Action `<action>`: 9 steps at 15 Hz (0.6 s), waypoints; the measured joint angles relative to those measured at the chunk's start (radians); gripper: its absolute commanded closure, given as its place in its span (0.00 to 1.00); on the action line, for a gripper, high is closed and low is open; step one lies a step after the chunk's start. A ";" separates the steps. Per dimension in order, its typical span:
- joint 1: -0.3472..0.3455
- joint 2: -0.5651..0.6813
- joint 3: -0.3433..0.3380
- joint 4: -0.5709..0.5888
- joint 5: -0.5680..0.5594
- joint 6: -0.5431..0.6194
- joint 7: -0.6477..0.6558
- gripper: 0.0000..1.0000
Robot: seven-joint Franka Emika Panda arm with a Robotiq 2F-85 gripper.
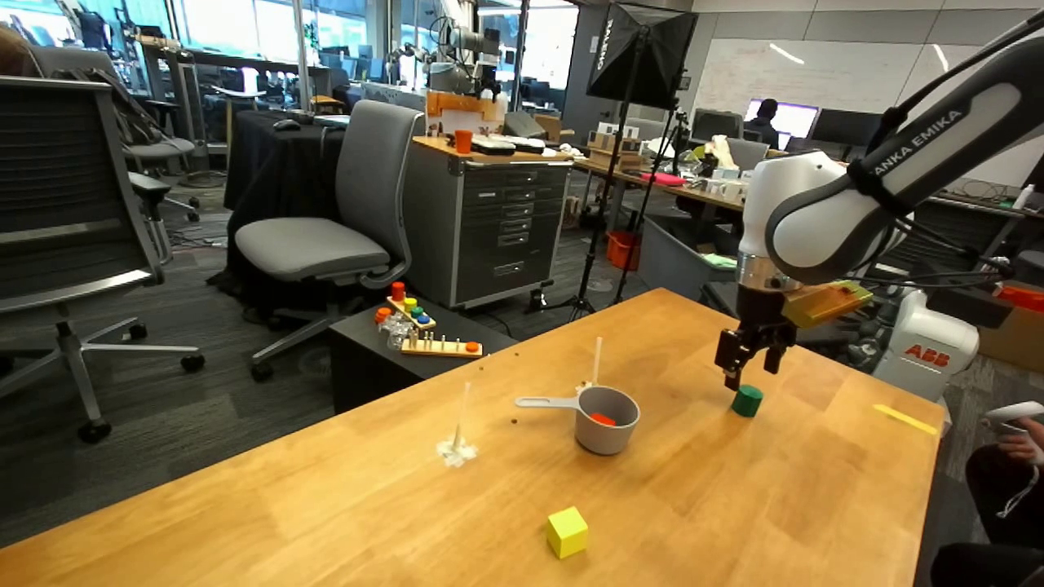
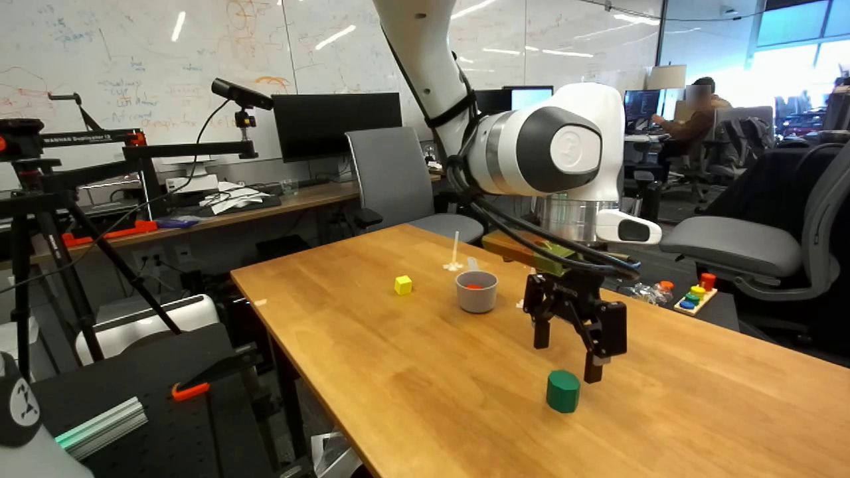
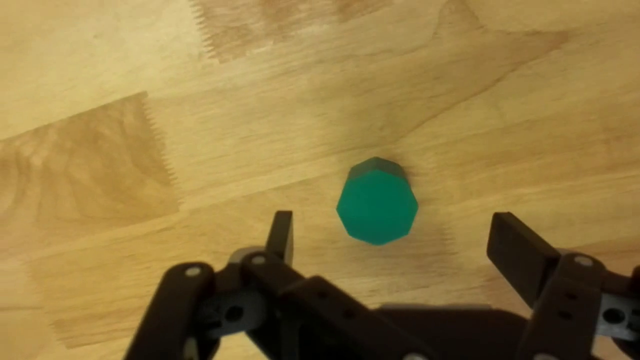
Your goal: Put the cubes in the measuring cups
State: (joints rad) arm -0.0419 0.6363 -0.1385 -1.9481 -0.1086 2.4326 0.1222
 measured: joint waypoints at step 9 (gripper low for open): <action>0.001 0.007 -0.023 0.018 -0.002 -0.024 0.007 0.00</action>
State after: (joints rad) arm -0.0405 0.6438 -0.1614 -1.9303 -0.1111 2.4089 0.1289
